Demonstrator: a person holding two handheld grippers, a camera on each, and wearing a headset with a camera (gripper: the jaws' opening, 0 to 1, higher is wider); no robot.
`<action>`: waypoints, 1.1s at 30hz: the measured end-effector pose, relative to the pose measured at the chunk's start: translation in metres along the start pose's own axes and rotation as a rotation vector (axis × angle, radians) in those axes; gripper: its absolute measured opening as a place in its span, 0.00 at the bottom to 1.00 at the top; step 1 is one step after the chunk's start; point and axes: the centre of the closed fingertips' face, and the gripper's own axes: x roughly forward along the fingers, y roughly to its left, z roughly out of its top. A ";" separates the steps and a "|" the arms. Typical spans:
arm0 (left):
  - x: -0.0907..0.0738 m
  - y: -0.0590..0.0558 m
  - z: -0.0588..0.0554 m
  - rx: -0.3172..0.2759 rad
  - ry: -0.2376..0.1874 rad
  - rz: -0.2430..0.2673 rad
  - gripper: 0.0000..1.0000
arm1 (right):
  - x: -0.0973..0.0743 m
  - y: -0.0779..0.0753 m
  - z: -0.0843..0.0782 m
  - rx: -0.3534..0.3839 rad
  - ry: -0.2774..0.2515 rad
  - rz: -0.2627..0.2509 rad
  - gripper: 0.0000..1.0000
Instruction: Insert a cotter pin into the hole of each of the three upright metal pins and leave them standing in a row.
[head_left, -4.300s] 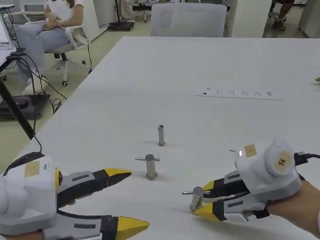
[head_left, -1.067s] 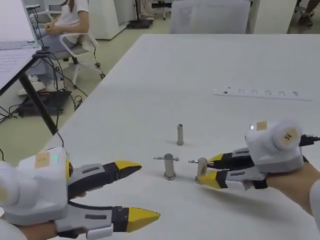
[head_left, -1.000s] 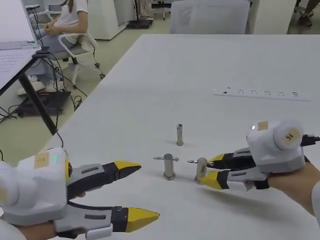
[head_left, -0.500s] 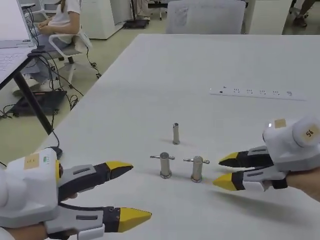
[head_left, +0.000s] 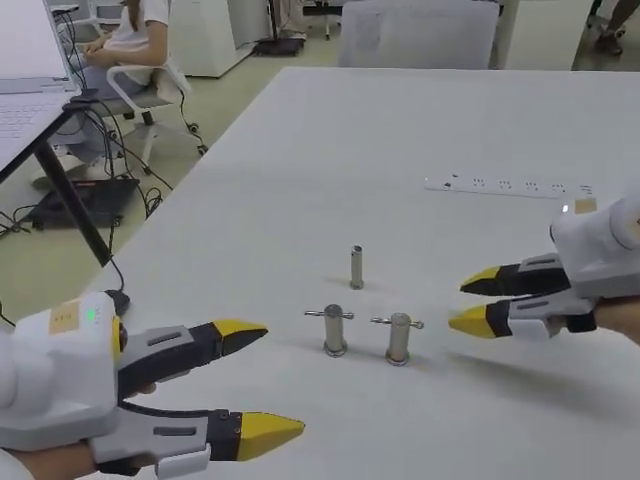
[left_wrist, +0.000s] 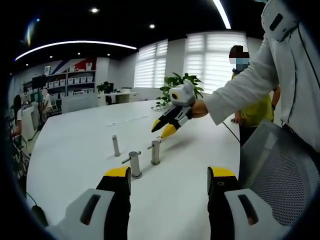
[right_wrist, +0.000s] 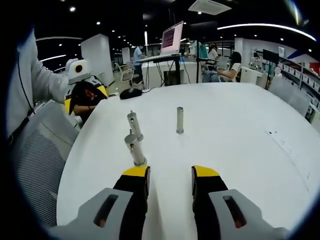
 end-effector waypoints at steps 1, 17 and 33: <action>0.000 0.000 0.000 -0.001 0.000 0.001 0.61 | 0.001 -0.003 0.003 -0.003 -0.001 -0.004 0.35; -0.005 0.003 -0.003 -0.010 -0.001 0.012 0.61 | 0.033 -0.015 0.033 -0.028 -0.019 0.018 0.35; -0.008 0.008 0.001 -0.005 -0.008 0.024 0.60 | 0.071 -0.013 0.065 -0.057 -0.048 0.057 0.31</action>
